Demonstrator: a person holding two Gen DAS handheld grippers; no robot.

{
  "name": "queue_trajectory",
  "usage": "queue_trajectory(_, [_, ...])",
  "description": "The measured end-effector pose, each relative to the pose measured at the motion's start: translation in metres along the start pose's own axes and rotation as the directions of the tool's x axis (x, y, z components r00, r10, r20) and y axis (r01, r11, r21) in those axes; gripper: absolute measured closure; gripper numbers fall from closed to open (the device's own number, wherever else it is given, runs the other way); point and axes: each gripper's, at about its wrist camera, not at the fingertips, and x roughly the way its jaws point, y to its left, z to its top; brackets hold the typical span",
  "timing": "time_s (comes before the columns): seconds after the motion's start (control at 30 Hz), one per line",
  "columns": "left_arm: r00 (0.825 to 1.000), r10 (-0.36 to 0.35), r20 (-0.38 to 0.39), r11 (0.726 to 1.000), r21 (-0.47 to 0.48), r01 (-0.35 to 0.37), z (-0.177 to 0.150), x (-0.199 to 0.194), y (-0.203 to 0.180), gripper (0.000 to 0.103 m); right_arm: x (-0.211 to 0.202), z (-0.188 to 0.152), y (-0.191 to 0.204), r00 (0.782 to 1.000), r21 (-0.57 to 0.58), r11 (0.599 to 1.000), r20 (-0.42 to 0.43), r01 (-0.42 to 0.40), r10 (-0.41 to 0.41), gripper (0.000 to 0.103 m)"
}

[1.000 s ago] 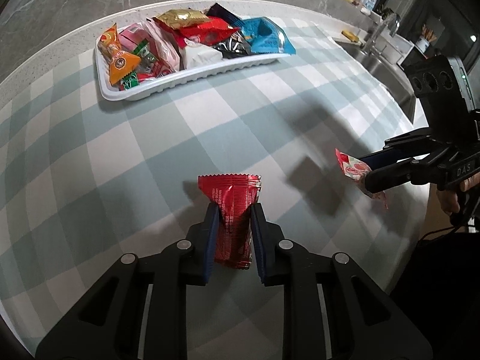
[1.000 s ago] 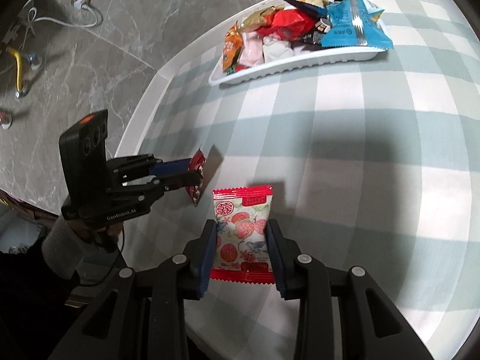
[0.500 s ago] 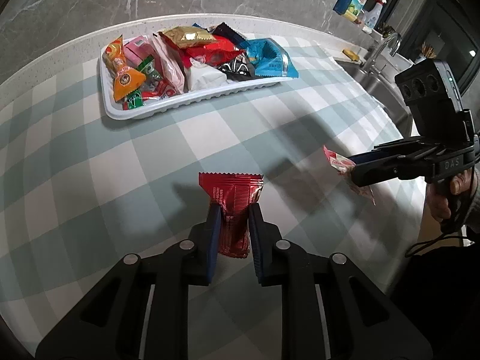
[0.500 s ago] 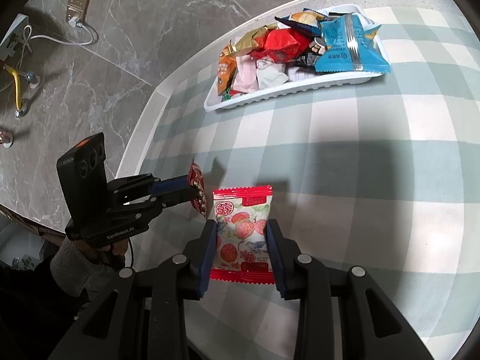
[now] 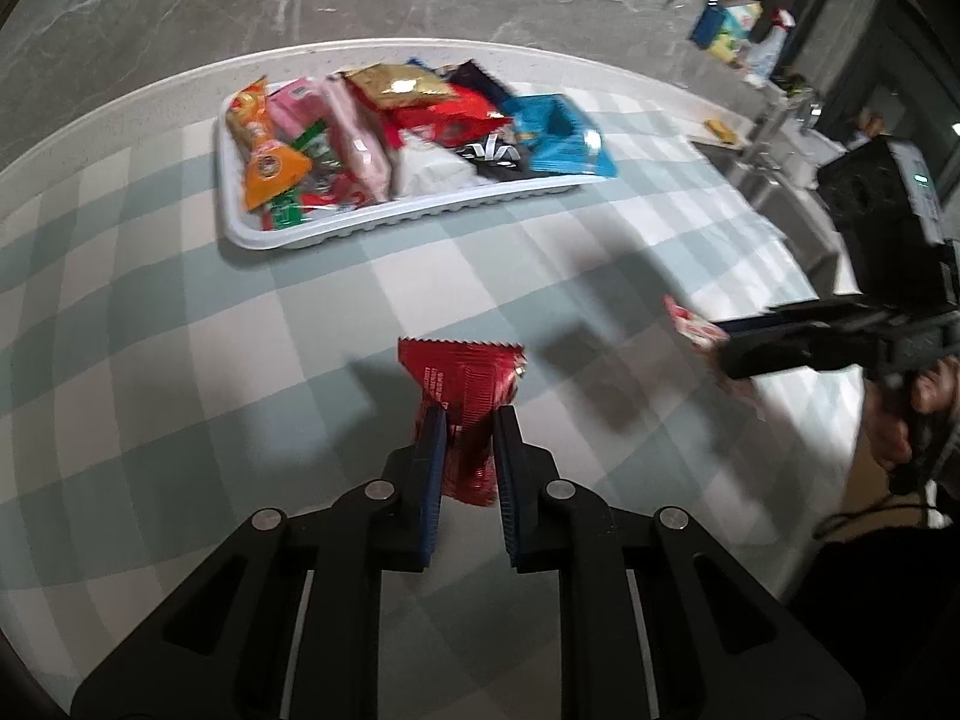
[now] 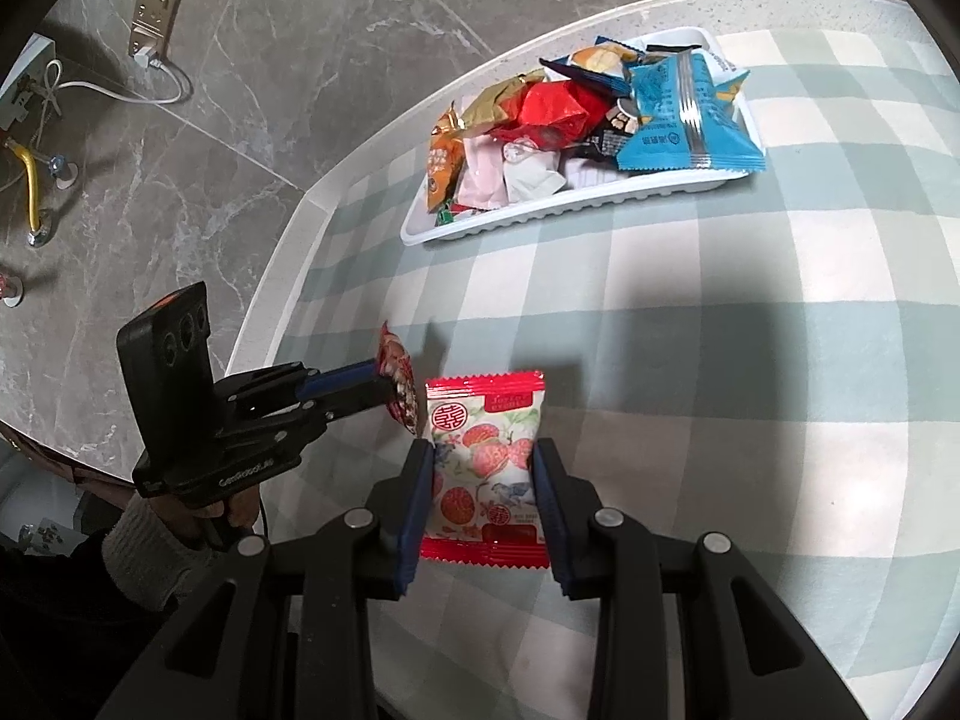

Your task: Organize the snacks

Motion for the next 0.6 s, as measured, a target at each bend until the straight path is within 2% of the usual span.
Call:
queue_trajectory(0.03, [1.0,-0.001,-0.008,1.0,0.002,0.001,0.001,0.003,0.0,0.088,0.0,-0.001,0.001,1.0,-0.001,1.0,0.0,0.004,-0.004,0.067])
queue_trajectory(0.13, [0.997,0.06,-0.044,0.998,0.034,-0.059,0.002,0.015,-0.005,0.088,0.001,-0.002,0.001,1.0,-0.001,1.0,-0.004,0.01,-0.01,0.067])
queue_trajectory(0.37, [0.994,0.092,-0.053,0.995,0.049,-0.089,0.012,0.029,-0.012,0.079,0.009,-0.004,-0.001,0.998,-0.022,0.998,-0.025,0.061,-0.061,0.066])
queue_trajectory(0.4, [0.994,0.092,-0.057,0.995,0.039,-0.089,0.013,0.031,-0.012,0.076,0.011,-0.005,-0.002,0.997,-0.027,0.997,-0.029,0.07,-0.07,0.066])
queue_trajectory(0.47, [0.992,0.109,-0.066,0.994,0.037,-0.107,0.016,0.037,-0.013,0.061,0.015,-0.006,-0.003,0.994,-0.04,0.995,-0.041,0.096,-0.097,0.066])
queue_trajectory(0.5, [0.992,0.106,-0.066,0.994,0.033,-0.104,0.017,0.039,-0.014,0.05,0.018,-0.007,-0.004,0.993,-0.046,0.993,-0.048,0.105,-0.107,0.065])
queue_trajectory(0.6, [0.992,0.104,-0.073,0.995,0.013,-0.104,0.02,0.046,-0.015,0.05,0.027,-0.01,-0.006,0.985,-0.075,0.986,-0.071,0.151,-0.156,0.064])
